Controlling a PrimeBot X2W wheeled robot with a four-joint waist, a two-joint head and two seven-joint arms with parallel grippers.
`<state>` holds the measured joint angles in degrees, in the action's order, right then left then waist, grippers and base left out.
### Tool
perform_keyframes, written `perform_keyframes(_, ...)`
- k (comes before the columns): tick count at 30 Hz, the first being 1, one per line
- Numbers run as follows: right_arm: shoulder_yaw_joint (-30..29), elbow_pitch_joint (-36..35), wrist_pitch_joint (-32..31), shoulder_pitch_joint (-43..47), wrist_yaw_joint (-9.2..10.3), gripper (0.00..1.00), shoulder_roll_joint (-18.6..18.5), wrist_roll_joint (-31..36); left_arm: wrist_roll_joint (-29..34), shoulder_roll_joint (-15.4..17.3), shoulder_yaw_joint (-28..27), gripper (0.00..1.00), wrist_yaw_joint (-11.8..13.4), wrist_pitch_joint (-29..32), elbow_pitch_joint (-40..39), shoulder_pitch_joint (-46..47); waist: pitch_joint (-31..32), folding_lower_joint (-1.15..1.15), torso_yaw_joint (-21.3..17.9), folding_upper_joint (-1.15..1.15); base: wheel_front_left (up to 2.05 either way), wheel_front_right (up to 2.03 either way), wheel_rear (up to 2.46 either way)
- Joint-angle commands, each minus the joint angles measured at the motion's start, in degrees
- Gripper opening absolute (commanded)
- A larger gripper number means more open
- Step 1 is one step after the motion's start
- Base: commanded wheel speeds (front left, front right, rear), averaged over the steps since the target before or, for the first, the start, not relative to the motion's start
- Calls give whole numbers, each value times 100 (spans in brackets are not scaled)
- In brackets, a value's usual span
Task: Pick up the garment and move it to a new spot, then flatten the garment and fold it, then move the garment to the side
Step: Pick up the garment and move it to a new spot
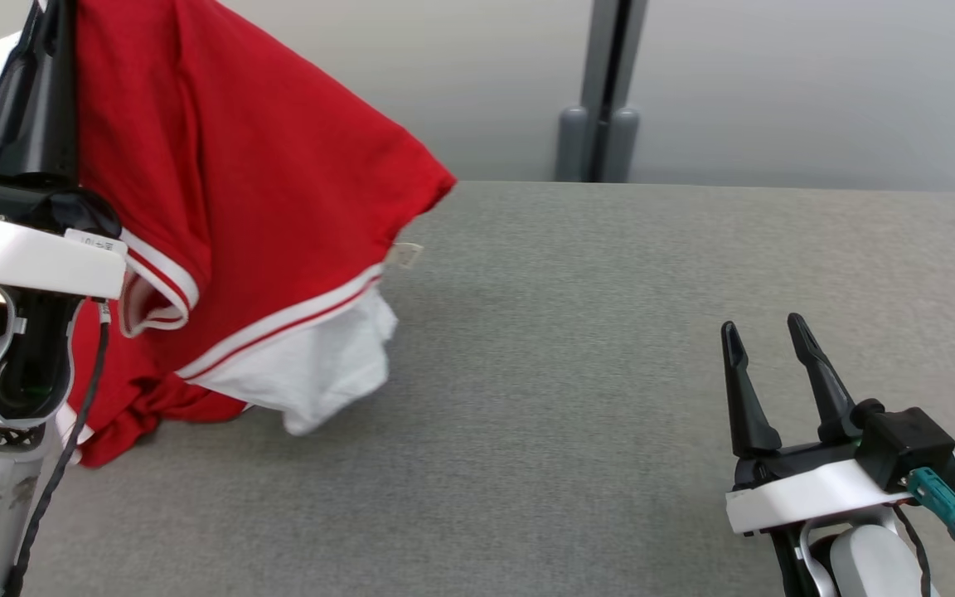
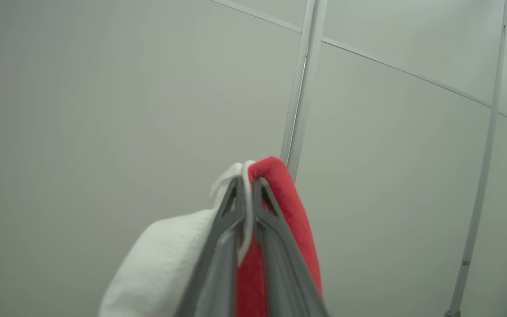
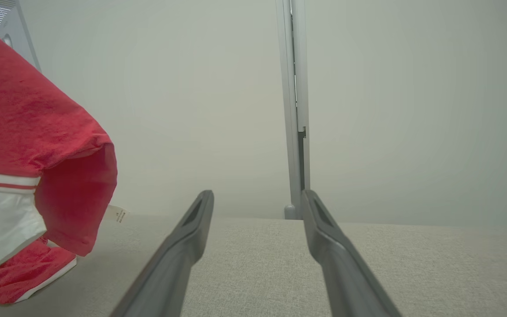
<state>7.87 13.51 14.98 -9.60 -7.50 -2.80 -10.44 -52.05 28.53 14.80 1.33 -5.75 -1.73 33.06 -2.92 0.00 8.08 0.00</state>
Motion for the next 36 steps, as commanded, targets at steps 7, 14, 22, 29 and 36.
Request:
perform_keyframes(7, -103, -139, 32, -33, 2, 100, -17, -63, 89, 58, 241, 0, 406, 517, -479, -117, -129, 0, -807, 0, 0, 0, 0)
perform_keyframes(14, -116, -266, 32, -134, 1, 100, -17, -177, 197, -154, 664, 0, 540, 800, -412, -45, -432, 0, -1575, 0, 0, 0, 0)
perform_keyframes(22, -87, -396, 32, -250, 1, 100, -13, -361, 161, -621, 1065, 0, 421, 969, -128, 457, -805, 0, -2376, 0, 0, 0, 0)
perform_keyframes(29, -50, -398, 32, -287, 1, 100, -15, -508, 93, -1541, 1490, 4, 330, 973, 713, 1184, -995, 0, -2817, 0, 0, 0, 0)
perform_keyframes(36, -49, -411, 32, -295, 1, 100, -13, -564, 220, -1899, 1624, 100, 189, 838, 1454, 1768, -1008, 0, -2849, 0, 0, 0, 0)
